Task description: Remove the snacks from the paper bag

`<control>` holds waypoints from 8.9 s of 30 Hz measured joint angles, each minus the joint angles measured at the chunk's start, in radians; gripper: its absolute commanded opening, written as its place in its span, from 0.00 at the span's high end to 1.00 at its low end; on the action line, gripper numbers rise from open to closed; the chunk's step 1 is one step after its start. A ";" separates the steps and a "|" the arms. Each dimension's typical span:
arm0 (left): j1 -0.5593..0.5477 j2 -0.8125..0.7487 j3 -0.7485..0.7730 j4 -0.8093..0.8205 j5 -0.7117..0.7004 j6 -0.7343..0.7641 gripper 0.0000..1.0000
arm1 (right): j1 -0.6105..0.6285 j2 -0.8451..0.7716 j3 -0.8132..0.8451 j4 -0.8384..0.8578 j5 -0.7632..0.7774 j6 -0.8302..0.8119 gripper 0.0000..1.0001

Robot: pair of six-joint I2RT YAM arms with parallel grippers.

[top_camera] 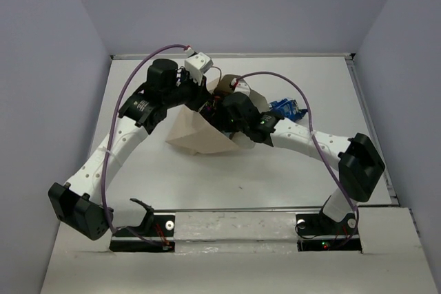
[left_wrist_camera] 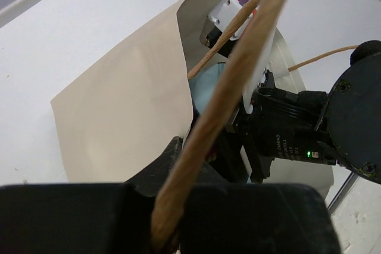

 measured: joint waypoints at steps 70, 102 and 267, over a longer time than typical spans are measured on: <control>0.014 -0.031 0.039 -0.083 -0.438 -0.036 1.00 | -0.722 -0.054 -0.041 -0.031 0.392 -0.750 0.49; -0.021 -0.092 -0.021 -0.058 -0.308 -0.016 1.00 | -0.013 -0.157 0.232 -0.240 -0.450 -0.552 0.41; -0.176 -0.139 -0.267 0.150 -0.283 0.051 1.00 | -0.164 -0.479 0.209 -0.087 -0.285 -0.439 0.42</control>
